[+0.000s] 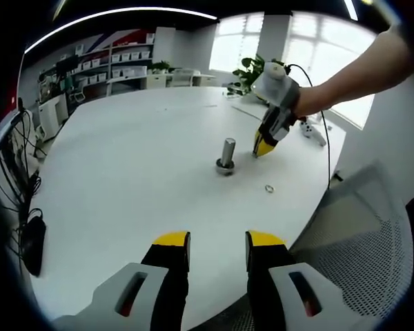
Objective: Place the washer onto the threaded stud by aligning its center hole with the stud, sliding it down to the base, and recovering from edge contact or off-axis alignment until the washer reaches the visible bottom stop.
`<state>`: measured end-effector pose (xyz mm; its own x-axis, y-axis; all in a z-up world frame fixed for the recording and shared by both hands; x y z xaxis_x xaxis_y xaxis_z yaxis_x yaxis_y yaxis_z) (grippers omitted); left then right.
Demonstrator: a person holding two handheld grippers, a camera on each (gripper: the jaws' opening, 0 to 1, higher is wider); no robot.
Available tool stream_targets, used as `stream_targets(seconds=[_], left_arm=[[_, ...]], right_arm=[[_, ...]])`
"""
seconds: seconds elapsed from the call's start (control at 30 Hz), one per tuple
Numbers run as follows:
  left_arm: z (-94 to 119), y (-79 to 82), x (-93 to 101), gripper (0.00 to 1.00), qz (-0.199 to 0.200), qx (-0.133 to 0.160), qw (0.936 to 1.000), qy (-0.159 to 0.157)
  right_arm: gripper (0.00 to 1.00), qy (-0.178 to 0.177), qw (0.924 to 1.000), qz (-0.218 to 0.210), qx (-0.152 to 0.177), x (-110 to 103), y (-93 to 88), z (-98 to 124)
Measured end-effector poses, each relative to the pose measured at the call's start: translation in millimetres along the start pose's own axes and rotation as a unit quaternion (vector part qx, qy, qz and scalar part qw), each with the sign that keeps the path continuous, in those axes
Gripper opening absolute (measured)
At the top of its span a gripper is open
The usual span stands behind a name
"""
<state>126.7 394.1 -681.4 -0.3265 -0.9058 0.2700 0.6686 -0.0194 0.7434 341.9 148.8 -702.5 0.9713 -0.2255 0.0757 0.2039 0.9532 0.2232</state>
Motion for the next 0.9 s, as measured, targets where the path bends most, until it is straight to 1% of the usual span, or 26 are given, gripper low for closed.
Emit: stream_targets(seconds=[0.13, 0.27, 0.5, 0.73, 0.9], left_arm=[[-0.4, -0.2, -0.2, 0.30, 0.001, 0.000, 1.0000, 0.001], [-0.6, -0.1, -0.2, 0.30, 0.001, 0.000, 1.0000, 0.000], [-0.6, -0.3, -0.1, 0.30, -0.001, -0.002, 1.0000, -0.001], [-0.2, -0.4, 0.2, 0.30, -0.001, -0.003, 1.0000, -0.002], [-0.4, -0.5, 0.1, 0.30, -0.002, -0.003, 1.0000, -0.002]], right_arm=[[0.17, 0.001, 1.0000, -0.006, 0.000, 0.8, -1.8, 0.2], [0.18, -0.003, 0.9999, -0.013, 0.005, 1.8, -4.5, 5.2], [0.20, -0.009, 0.9997, -0.024, 0.004, 1.0, -14.5, 8.9], [0.21, -0.007, 0.9996, -0.029, -0.002, -8.1, -24.1, 9.1], [0.22, -0.005, 0.9996, -0.029, 0.000, -14.4, -26.0, 9.6]])
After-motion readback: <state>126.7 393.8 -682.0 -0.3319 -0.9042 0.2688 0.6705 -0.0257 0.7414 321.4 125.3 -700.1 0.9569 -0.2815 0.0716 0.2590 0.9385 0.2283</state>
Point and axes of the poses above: the point that each gripper's makers call its tool centre point, and the gripper's own axes: z roughly backward along the fingers, x roughly to its right, y roughly out of its top, the point moved 9 cm from there along z, roughly backward along the fingers, and after that the axes turned 8 degrees about z, right-handed, at the moved point
